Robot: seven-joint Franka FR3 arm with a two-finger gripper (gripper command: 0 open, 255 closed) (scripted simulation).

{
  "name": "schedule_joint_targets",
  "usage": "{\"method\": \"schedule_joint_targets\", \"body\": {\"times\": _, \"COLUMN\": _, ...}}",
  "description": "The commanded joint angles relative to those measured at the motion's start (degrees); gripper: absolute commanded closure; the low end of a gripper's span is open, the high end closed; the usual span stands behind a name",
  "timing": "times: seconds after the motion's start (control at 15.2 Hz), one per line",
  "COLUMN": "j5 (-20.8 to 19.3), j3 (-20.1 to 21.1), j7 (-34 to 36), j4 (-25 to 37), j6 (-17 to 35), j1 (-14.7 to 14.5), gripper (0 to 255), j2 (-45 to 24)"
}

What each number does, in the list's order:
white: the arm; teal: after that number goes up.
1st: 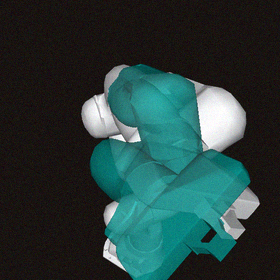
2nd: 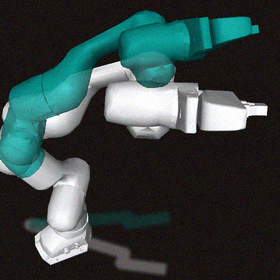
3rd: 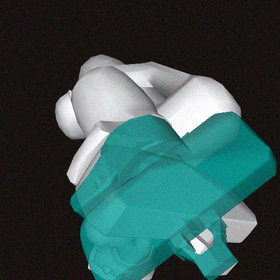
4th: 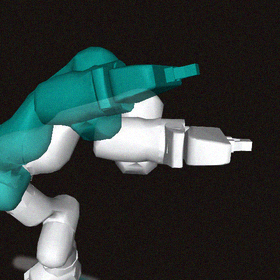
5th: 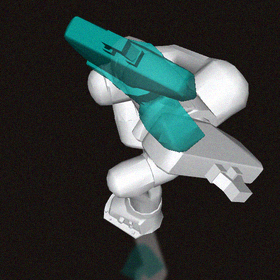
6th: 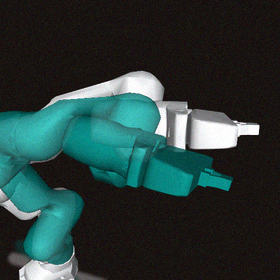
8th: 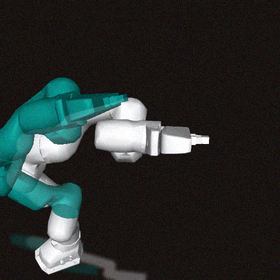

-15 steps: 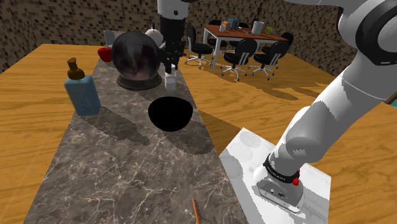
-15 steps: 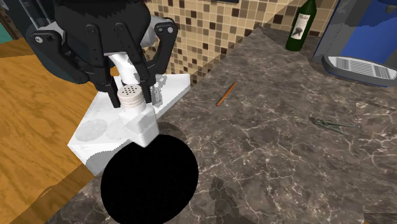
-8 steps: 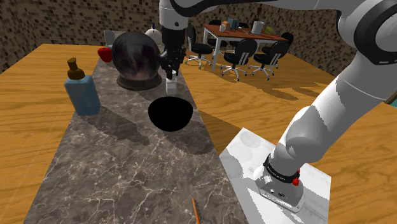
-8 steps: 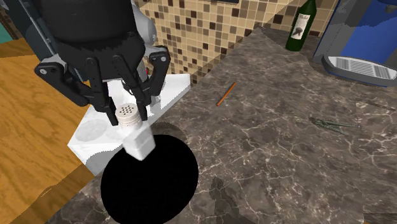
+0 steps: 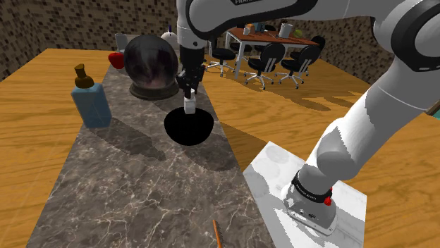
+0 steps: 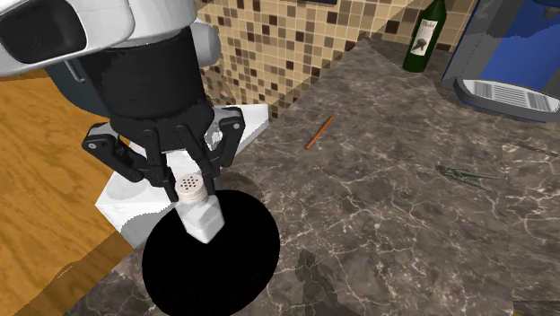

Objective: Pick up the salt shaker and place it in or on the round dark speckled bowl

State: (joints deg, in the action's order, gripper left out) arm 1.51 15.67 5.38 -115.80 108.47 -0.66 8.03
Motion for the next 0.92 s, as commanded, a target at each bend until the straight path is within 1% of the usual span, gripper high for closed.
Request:
{"method": "schedule_joint_targets", "body": {"times": 0.0, "j5": -0.01, "j3": 0.05, "j7": 0.05, "j4": -1.35, "j6": 1.49, "j1": -0.03, "gripper": 255, "j2": -0.10}}
{"method": "schedule_joint_targets", "body": {"times": 0.33, "j5": -0.21, "j3": 0.21, "j7": 0.26, "j4": -4.77, "j6": 5.78, "j1": -0.08, "gripper": 255, "j2": -1.00}}
{"method": "schedule_joint_targets", "body": {"times": 0.86, "j5": -0.21, "j3": 0.20, "j7": 0.26, "j4": -4.77, "j6": 5.78, "j1": -0.08, "gripper": 255, "j2": -1.00}}
